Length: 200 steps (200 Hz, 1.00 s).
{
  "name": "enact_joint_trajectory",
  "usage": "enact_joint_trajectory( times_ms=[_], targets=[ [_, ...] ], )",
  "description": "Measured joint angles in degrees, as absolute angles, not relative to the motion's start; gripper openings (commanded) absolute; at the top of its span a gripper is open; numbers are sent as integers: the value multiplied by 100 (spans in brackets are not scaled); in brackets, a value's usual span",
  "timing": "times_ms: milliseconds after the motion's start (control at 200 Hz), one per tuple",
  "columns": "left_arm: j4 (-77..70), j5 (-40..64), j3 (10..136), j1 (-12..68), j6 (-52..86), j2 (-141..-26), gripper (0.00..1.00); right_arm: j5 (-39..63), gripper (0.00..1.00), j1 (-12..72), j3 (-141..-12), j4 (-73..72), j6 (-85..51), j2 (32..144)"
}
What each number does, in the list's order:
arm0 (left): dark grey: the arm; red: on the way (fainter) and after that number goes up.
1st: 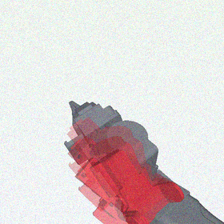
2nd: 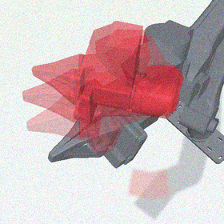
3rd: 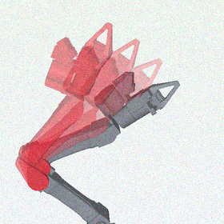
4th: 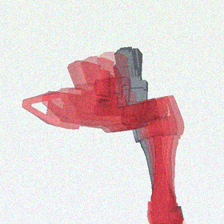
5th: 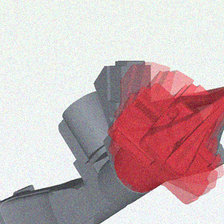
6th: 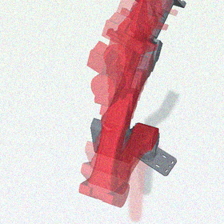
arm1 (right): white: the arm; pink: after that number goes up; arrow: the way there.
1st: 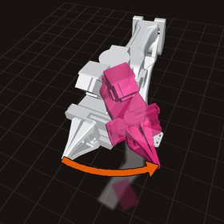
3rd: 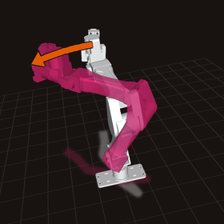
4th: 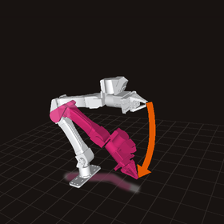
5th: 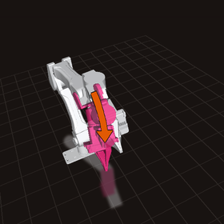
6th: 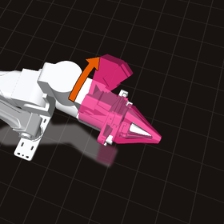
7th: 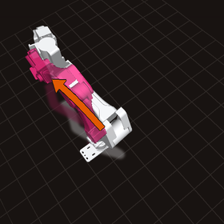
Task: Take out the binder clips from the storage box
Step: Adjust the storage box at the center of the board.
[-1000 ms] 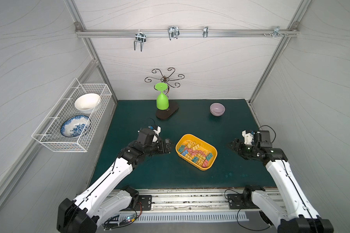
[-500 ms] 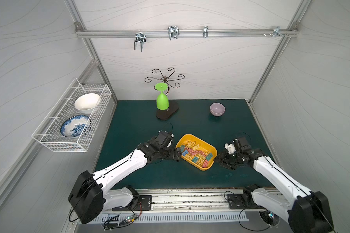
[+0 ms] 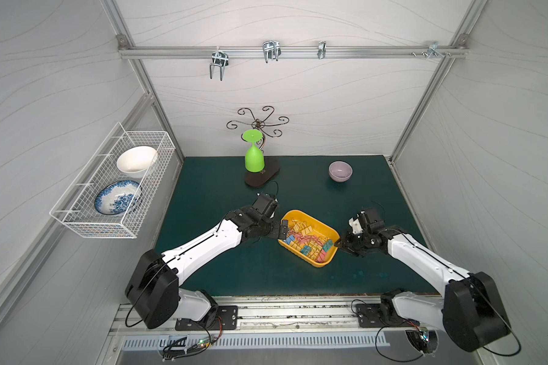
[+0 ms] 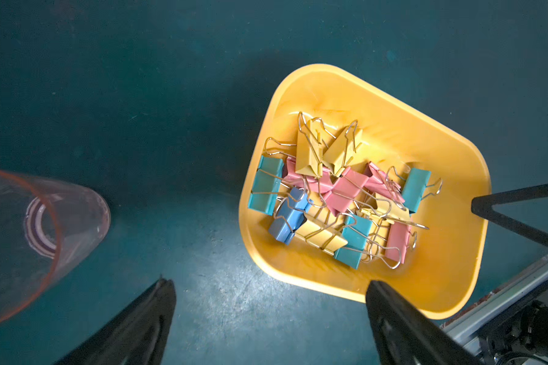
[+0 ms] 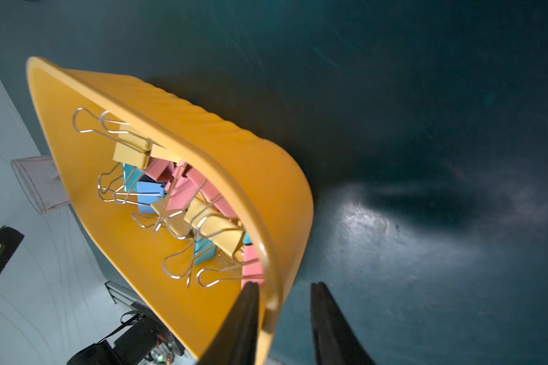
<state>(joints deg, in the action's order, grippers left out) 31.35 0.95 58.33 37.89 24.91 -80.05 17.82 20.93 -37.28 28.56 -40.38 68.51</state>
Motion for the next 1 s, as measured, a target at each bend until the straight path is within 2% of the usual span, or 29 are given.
enact_joint_trajectory(
  times_ms=[60, 110, 175, 710, 755, 810, 905, 1001],
  targets=[
    [3153, 108, 5848, 3695, 2530, -8031, 98, 1778, 22, 2088, -3881, 2845, -3854, 6954],
    [3194, 115, 5848, 3607, 2563, -8029, 98, 1763, 16, 2080, -4038, 2858, -3667, 7129],
    [3229, 130, 5848, 3511, 2596, -8025, 98, 1761, 15, 2051, -4246, 2869, -3481, 7380],
    [3221, 392, 5446, 3352, 2751, -7561, 98, 2204, 18, 1474, -5970, 2829, -1841, 8941],
    [3218, 401, 5424, 3352, 2762, -7548, 98, 2285, 21, 1472, -6171, 2853, -1796, 9098],
    [3216, 414, 5413, 3352, 2770, -7540, 98, 2305, 33, 1474, -6394, 2910, -1809, 9268],
    [3151, 445, 5376, 3352, 2786, -7524, 98, 2206, 48, 1476, -6431, 3002, -1881, 9258],
    [3129, 504, 5339, 3323, 2786, -7526, 98, 1997, 51, 1476, -6099, 3098, -2097, 8925]
  ],
)
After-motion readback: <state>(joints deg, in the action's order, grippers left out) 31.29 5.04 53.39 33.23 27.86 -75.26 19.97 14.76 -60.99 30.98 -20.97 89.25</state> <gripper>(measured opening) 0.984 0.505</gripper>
